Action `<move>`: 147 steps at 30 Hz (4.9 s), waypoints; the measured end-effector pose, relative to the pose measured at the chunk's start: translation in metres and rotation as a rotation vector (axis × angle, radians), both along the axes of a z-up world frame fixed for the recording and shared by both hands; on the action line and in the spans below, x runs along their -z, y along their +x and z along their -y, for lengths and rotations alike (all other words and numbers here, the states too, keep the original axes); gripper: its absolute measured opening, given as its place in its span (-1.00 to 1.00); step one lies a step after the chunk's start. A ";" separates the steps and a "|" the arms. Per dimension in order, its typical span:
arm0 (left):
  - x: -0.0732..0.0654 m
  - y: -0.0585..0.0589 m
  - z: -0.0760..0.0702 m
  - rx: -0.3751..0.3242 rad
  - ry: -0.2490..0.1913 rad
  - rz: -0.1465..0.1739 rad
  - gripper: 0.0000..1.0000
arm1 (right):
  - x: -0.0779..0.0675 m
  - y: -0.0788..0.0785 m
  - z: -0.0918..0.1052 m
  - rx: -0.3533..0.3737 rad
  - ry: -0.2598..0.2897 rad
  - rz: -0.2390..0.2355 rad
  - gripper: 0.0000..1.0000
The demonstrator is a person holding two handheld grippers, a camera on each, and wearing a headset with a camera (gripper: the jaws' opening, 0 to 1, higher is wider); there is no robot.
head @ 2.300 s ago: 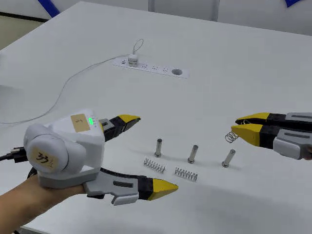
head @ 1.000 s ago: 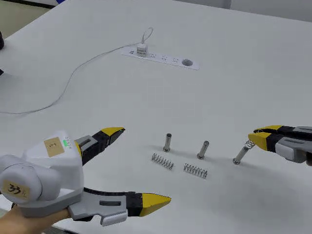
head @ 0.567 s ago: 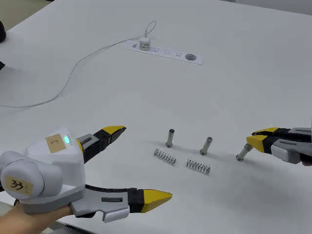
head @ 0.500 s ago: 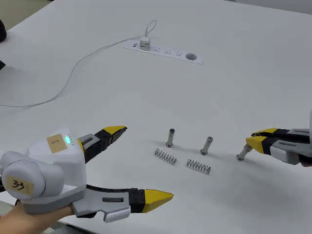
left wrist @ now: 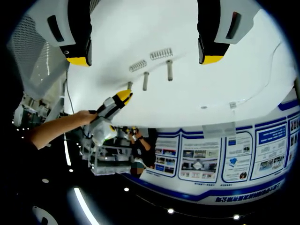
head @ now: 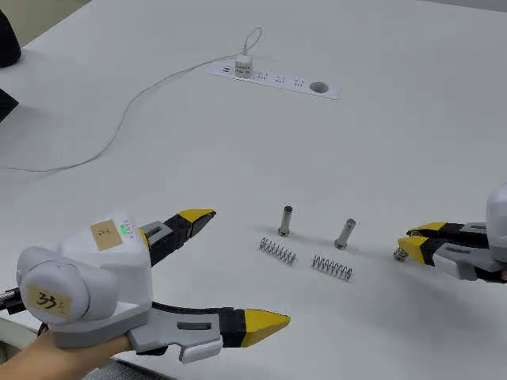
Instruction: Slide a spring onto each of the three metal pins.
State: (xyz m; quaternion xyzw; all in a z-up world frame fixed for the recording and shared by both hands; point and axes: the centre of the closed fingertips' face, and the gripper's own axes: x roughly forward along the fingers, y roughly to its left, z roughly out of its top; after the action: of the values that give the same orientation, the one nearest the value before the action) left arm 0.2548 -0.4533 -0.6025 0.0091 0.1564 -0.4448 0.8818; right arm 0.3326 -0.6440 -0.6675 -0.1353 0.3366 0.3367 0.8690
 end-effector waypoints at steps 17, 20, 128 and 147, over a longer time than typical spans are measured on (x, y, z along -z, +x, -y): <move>-0.004 0.007 -0.009 -0.040 -0.019 0.017 0.88 | -0.007 0.002 -0.001 -0.034 -0.018 0.048 -0.66; -0.005 0.008 -0.010 -0.051 -0.019 0.020 0.88 | -0.013 0.000 0.001 -0.053 -0.041 0.070 -0.55; -0.040 -0.024 0.096 0.385 0.066 0.089 -0.20 | -0.087 -0.111 -0.087 -0.661 -0.019 0.140 -0.79; -0.039 -0.036 0.094 0.463 0.124 0.175 -0.75 | -0.096 -0.117 -0.098 -0.695 0.029 0.151 -0.79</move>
State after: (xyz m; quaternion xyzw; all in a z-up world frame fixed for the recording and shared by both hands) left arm 0.2192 -0.5470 -0.5631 0.1373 0.1004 -0.6217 0.7645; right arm 0.2160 -0.5459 -0.5716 -0.2539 0.2004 0.6059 0.7269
